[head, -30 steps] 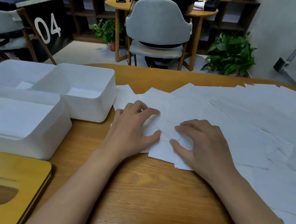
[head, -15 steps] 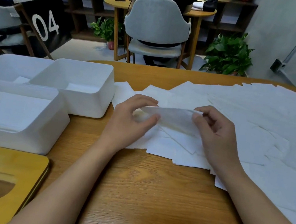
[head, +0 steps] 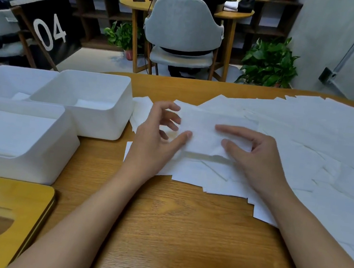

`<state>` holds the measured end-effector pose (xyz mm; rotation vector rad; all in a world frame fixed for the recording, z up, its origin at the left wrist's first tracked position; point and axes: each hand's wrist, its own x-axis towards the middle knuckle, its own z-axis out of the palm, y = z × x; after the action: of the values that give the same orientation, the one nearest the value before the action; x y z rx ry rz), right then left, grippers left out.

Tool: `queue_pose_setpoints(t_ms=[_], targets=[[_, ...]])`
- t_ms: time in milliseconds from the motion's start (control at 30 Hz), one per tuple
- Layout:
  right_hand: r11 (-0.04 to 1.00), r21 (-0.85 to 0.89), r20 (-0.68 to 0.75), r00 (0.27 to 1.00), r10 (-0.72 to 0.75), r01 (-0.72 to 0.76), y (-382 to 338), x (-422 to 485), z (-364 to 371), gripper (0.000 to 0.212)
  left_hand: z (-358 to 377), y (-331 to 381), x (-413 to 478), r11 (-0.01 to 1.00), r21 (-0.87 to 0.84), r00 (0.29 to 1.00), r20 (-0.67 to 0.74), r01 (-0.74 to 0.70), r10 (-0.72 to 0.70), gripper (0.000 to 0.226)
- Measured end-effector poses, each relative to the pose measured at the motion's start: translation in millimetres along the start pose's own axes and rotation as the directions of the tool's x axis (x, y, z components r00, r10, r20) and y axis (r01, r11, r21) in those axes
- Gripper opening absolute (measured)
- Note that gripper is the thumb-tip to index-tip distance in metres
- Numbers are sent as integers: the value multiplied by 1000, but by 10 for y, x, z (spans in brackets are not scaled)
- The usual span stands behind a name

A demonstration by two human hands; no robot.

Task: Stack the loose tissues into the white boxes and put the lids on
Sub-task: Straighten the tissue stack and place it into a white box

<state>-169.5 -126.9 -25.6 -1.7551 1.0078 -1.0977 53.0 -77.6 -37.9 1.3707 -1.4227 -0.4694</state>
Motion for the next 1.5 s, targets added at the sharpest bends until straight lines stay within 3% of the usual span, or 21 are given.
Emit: queue_pose_setpoints(t_ms=[67, 167, 433, 533, 633, 700, 800, 867, 967, 1000, 1500], targets=[[999, -2, -88, 996, 35, -36, 35, 38, -63, 35, -3, -44, -15, 964, 217, 986, 101, -152, 133, 38], [998, -14, -118, 991, 56, -59, 100, 65, -98, 42, 25, -119, -30, 905, 326, 943, 279, -273, 183, 27], [994, -93, -95, 995, 39, -48, 153, 93, -67, 48, 172, -186, -30, 858, 351, 915, 285, -375, 284, 13], [995, -86, -85, 995, 43, -51, 144, 92, -59, 39, 145, -105, -58, 882, 309, 925, 250, -357, 286, 10], [996, -88, -43, 999, 14, -18, 85, 70, -58, 23, 96, 63, -96, 935, 252, 963, 170, -249, 211, 8], [999, -50, 22, 1000, 4, -3, 45, 41, -42, 35, 34, 155, -91, 977, 136, 981, 130, -162, 144, 7], [978, 184, 152, 986, 68, -96, 20, -1, -14, 77, -57, 201, -61, 999, -29, 992, 120, -46, 49, 8], [967, 227, 171, 982, 76, -114, -19, -25, 11, 78, -78, 196, -46, 998, -52, 993, 114, -17, 23, 7], [993, 116, 164, 986, 16, -35, -83, -71, 66, 30, -85, 174, -30, 998, -58, 997, 80, -3, 8, 15], [995, 97, 177, 984, 19, -37, -96, -84, 80, 27, -88, 169, -26, 998, -65, 997, 71, 9, -4, 18], [971, -193, 172, 979, -109, 143, -84, -89, 135, 70, -54, 132, -23, 998, 54, 999, 46, 21, -23, 23]])
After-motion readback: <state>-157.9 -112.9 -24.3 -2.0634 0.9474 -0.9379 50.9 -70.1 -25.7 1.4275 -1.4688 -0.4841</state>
